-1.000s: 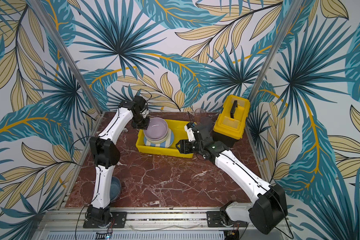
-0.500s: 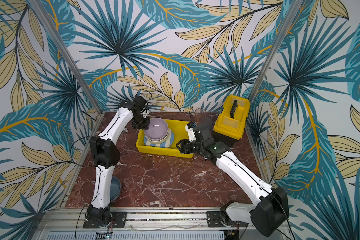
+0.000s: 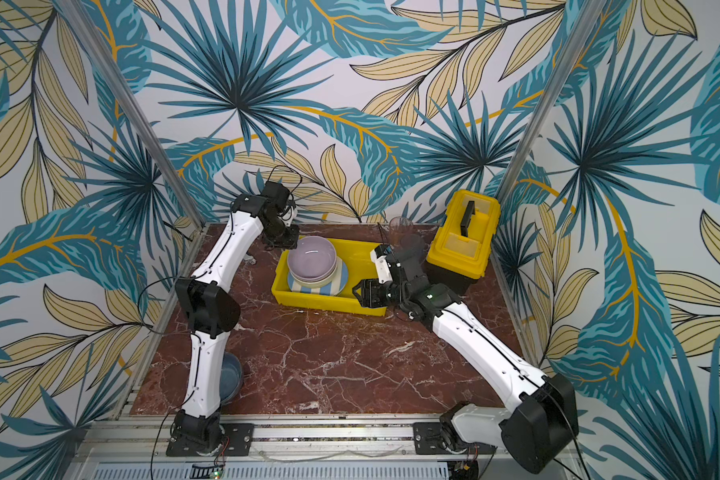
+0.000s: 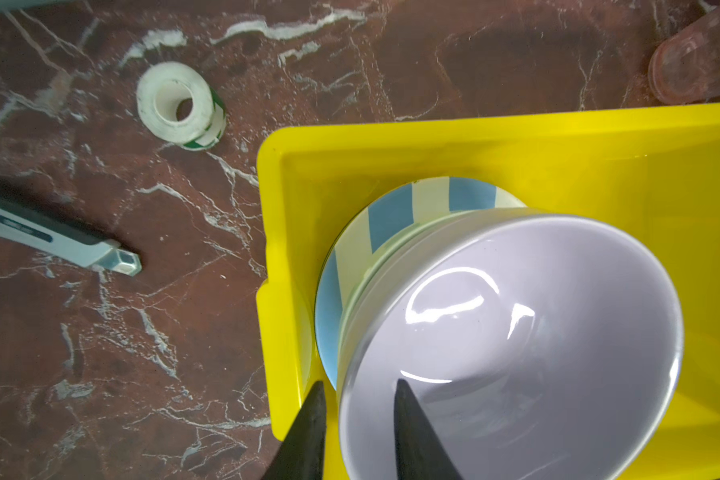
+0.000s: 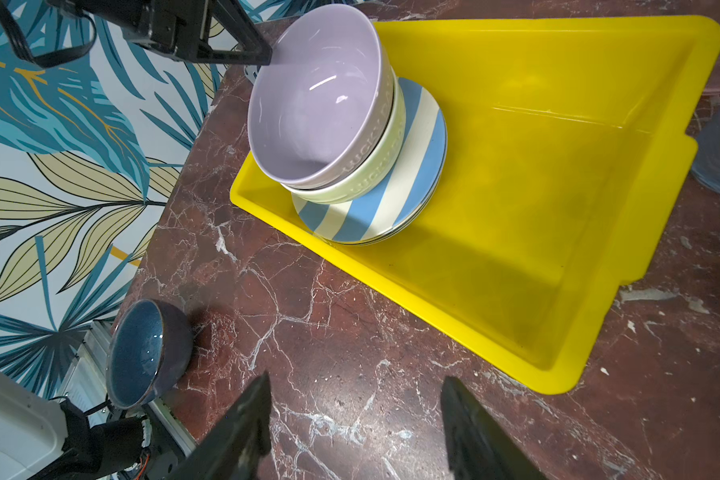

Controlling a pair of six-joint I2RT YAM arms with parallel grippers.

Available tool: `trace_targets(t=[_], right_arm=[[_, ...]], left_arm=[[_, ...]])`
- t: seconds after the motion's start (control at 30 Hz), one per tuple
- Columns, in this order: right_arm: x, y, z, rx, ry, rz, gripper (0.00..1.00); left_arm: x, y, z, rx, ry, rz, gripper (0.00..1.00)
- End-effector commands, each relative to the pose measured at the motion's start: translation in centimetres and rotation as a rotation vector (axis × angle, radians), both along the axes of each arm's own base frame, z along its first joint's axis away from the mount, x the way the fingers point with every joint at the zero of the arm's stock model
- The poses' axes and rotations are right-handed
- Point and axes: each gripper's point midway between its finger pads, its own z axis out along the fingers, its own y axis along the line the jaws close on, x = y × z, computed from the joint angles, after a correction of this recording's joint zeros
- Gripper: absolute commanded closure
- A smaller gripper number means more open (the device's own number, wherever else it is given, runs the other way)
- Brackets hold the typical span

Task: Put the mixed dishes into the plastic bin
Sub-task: 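Lower the lavender bowl into the green bowl and open the left gripper, then raise the left gripper and move it down to the dark blue bowl's rim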

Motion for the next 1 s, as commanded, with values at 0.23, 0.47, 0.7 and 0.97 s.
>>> trace_targets(t=[0.23,0.47,0.7,0.97], right_arm=[[-0.3,-0.4,-0.1,-0.006,-0.006,-0.002,0.34],[-0.3,-0.4,-0.1,-0.007,-0.004,-0.005,0.34],[-0.6,-0.7,-0.4,-0.009,0.002,-0.012,0.34],[-0.7,-0.8,-0.6,-0.013,0.001,-0.015,0.34]], left_arm=[[2.3,-3.1,3.5,0.001,-0.18,-0.108,0.65],[3.2,-5.3,2.2,-0.012,-0.204,-0.172,0.65],[4.2,-5.8,1.4,-0.026,-0.222,-0.153,0.64],[4.5,-5.6,-1.0,0.001,-0.186,-0.136,0.64]])
